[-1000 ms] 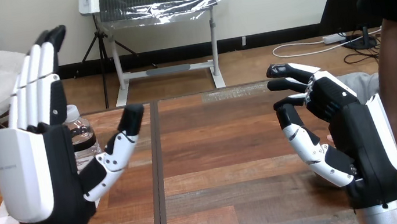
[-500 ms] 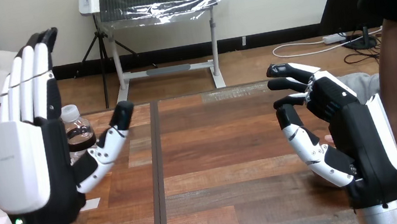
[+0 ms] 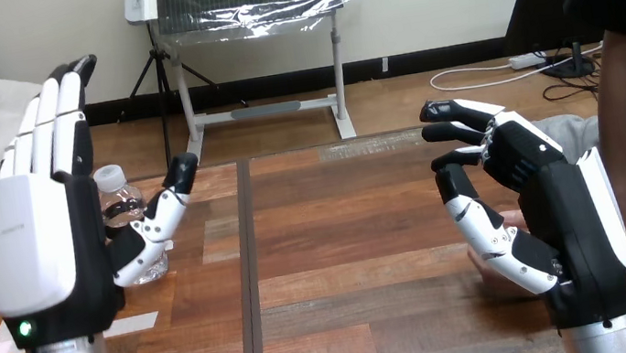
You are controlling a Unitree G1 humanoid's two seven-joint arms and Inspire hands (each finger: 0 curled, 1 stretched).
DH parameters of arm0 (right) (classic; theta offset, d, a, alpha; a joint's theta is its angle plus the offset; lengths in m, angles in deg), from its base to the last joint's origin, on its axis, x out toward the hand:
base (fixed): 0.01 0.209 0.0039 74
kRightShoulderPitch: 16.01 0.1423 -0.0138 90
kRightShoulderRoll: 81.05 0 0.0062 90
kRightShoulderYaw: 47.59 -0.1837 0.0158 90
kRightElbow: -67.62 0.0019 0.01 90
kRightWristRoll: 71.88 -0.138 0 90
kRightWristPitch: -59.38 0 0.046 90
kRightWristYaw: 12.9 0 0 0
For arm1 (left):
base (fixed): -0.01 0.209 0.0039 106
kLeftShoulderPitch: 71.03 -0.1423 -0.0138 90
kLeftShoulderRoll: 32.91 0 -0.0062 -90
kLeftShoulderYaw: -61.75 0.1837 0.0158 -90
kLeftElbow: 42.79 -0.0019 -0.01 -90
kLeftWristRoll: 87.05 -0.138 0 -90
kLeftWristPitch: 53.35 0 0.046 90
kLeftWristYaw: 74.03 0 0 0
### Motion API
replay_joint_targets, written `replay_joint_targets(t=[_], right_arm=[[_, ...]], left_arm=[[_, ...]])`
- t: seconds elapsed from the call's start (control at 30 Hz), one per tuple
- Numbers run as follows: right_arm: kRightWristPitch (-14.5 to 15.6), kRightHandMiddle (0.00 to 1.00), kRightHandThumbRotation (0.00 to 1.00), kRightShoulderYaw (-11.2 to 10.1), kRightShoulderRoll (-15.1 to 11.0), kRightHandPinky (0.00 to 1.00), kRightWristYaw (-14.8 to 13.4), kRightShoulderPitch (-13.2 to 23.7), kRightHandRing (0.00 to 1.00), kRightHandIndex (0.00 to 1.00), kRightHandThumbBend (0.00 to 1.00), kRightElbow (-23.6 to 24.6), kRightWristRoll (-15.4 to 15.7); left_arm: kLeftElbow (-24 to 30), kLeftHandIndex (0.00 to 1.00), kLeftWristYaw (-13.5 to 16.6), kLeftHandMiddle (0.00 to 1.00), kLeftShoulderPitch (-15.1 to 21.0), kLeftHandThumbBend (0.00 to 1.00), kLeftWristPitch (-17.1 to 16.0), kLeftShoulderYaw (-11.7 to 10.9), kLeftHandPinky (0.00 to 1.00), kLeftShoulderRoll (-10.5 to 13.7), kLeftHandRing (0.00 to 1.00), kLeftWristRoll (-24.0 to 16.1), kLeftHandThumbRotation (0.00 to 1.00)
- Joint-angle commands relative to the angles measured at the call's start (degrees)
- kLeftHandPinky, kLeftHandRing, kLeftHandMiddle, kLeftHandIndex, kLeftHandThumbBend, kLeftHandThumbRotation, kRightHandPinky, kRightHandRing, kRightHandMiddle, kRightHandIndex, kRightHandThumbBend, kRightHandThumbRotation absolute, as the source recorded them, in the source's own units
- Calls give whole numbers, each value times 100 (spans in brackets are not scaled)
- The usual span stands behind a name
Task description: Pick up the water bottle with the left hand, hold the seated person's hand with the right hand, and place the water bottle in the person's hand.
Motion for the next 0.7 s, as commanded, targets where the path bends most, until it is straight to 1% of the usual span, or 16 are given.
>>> replay_joint_targets(t=[0.0, 0.23, 0.37, 0.67], right_arm=[[0, 78, 33, 3, 18, 59, -18, 363, 73, 71, 33, 119, -23], [56, 78, 34, 18, 20, 59, 7, 357, 73, 71, 33, 150, -64], [57, 78, 35, 9, 22, 58, -19, 359, 73, 71, 33, 164, -5], [40, 78, 35, -12, 10, 57, -51, 374, 71, 71, 32, 162, 95]], left_arm=[[-315, 92, -51, 92, 503, 53, 164, 98, 80, 227, 88, -71, 89], [-759, 90, -98, 91, 797, 51, 302, 178, 80, 390, 87, -18, 84], [-1037, 90, -128, 91, 980, 50, 431, 246, 80, 508, 86, -77, 82], [-1617, 90, -123, 90, 1375, 49, 559, 395, 79, 708, 86, -97, 81]])
